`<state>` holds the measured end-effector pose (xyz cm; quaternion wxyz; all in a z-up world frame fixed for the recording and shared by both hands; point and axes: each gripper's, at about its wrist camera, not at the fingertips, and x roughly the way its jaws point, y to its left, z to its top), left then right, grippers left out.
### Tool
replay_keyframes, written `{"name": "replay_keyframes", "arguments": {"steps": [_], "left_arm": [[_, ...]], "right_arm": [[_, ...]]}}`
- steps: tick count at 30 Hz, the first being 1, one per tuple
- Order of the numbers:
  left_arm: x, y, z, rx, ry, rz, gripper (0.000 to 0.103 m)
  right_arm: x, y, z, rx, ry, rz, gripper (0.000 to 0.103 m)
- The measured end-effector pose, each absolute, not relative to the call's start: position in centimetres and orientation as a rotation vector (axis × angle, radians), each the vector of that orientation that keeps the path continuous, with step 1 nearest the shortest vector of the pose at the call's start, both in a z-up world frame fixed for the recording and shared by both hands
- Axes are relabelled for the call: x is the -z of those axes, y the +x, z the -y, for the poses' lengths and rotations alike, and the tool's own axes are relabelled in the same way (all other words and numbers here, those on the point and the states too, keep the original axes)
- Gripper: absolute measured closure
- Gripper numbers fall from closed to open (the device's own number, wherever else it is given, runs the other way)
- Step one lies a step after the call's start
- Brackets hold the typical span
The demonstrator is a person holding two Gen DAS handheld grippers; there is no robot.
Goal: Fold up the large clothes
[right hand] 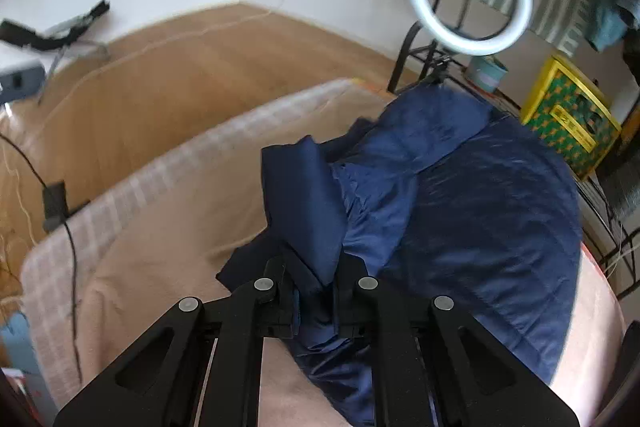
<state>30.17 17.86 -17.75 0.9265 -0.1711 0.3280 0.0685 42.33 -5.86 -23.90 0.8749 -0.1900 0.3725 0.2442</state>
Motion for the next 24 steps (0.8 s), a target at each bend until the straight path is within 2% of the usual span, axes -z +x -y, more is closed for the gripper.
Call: {"name": "replay_keyframes", "arguments": {"steps": [8, 12, 14, 16, 17, 18, 20, 22, 24], "left_arm": [[17.9, 32.5, -15.7, -0.062, -0.334, -0.687, 0.057], [18.0, 34.5, -13.7, -0.008, -0.332, -0.703, 0.057], [18.4, 35.8, -12.7, 0.048, -0.376, -0.728, 0.056], [19.1, 37.1, -12.0, 0.116, -0.42, -0.766, 0.056], [19.5, 37.7, -11.7, 0.132, -0.438, -0.785, 0.056], [19.9, 38.3, -11.5, 0.154, -0.463, -0.804, 0.054], [21.6, 40.1, -11.3, 0.196, -0.542, -0.872, 0.034], [23.7, 41.7, -11.2, 0.223, -0.635, -0.946, 0.033], [25.3, 42.6, -11.4, 0.208, -0.688, -0.993, 0.033]], "right_arm": [[24.8, 41.5, 5.7, -0.58, -0.369, -0.804, 0.092], [23.4, 40.4, 7.1, -0.652, -0.341, -0.818, 0.076], [22.1, 39.4, 8.7, -0.705, -0.288, -0.805, 0.074], [20.6, 38.3, 11.6, -0.741, -0.193, -0.796, 0.065], [19.9, 37.9, 13.4, -0.742, -0.143, -0.786, 0.055], [19.3, 37.4, 15.5, -0.72, -0.086, -0.77, 0.045], [18.6, 36.9, 19.5, -0.641, 0.01, -0.756, 0.043], [18.7, 36.7, 23.6, -0.567, 0.111, -0.77, 0.042], [19.4, 36.7, 27.1, -0.49, 0.199, -0.806, 0.029]]}}
